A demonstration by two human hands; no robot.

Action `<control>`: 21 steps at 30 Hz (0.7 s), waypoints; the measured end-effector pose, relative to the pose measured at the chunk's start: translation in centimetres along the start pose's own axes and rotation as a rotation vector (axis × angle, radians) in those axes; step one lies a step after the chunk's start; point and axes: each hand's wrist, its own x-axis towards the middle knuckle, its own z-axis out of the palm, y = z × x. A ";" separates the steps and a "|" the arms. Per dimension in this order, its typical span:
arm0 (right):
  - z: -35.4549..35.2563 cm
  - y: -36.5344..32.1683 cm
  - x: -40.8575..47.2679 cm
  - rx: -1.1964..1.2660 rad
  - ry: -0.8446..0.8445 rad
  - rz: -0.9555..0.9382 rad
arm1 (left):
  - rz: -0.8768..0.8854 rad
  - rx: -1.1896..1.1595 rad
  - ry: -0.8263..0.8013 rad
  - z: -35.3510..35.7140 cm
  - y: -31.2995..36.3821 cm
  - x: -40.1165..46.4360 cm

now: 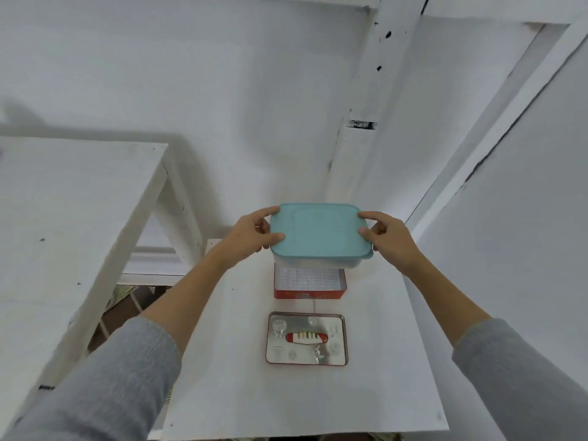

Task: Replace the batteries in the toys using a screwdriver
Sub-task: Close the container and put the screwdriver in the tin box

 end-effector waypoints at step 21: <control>10.4 19.2 8.7 -0.206 -0.294 0.152 | -0.144 0.257 -0.008 7.0 -19.6 12.3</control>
